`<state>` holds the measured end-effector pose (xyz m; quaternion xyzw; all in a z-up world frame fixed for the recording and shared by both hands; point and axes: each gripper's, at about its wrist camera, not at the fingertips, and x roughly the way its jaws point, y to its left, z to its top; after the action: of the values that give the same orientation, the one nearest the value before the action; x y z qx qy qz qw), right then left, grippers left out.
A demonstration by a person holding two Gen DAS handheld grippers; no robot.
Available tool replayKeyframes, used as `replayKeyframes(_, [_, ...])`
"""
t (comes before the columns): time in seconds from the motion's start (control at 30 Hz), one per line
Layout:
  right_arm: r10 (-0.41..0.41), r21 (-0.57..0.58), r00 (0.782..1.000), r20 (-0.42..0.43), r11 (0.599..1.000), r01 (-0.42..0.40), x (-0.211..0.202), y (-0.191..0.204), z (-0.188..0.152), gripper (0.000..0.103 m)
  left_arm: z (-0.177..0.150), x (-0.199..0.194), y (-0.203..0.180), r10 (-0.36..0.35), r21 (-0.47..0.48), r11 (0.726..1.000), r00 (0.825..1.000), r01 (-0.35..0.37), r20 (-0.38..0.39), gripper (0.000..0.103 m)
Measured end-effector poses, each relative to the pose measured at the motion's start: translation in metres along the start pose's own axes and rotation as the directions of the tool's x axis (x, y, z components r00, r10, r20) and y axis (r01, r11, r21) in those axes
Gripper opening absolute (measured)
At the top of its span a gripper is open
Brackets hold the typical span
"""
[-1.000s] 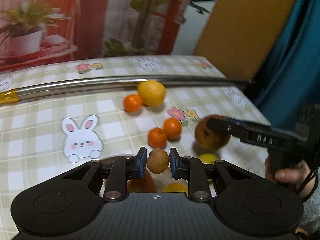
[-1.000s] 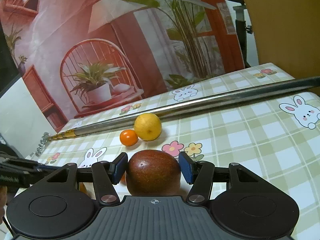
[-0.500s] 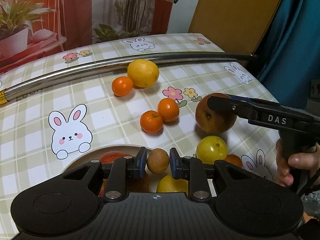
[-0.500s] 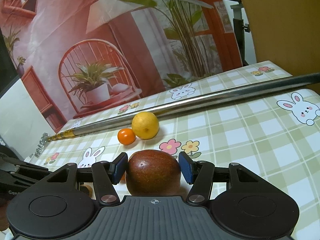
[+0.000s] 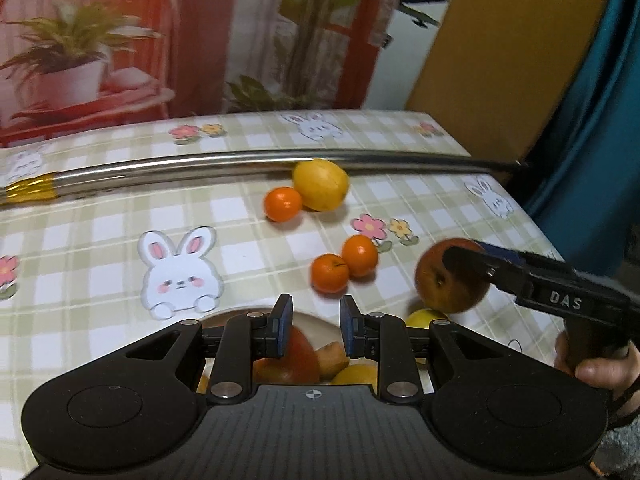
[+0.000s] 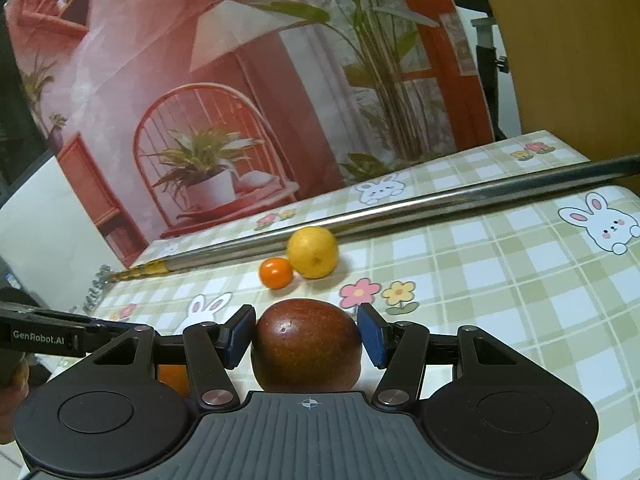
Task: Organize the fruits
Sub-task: 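Lower the brown fruit into the plate and open the left tool while the right tool carries the apple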
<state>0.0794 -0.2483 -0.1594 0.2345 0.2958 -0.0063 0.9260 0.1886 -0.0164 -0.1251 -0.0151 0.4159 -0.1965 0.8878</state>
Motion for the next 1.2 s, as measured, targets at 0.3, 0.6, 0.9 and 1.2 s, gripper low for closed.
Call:
replayKeyframes(0.3, [0.044,-0.054,0.999,0.012,0.998,-0.043,-0.012,0.029,-0.01,0.052,-0.03,-0.042,0.022,0.103,-0.091,0.991,0.993,-0.099,0.049,0.027])
replayKeyframes(0.6, [0.034,-0.122,0.999,0.023,0.992,-0.031,-0.009,0.045,-0.014,0.052,-0.054,-0.065,0.028,0.119,-0.153,0.983,0.987,-0.102,0.104,0.027])
replayKeyframes(0.9, [0.018,-0.109,1.0,0.016,0.994,-0.017,-0.017,0.052,-0.002,0.052,-0.066,-0.082,0.033,0.138,-0.195,0.975,0.978,-0.107,0.154,0.027])
replayKeyframes(1.2, [0.129,-0.129,0.985,-0.116,0.981,-0.143,-0.024,0.089,-0.031,0.052,-0.083,-0.085,0.038,0.149,-0.237,0.965,0.976,-0.109,0.156,0.027])
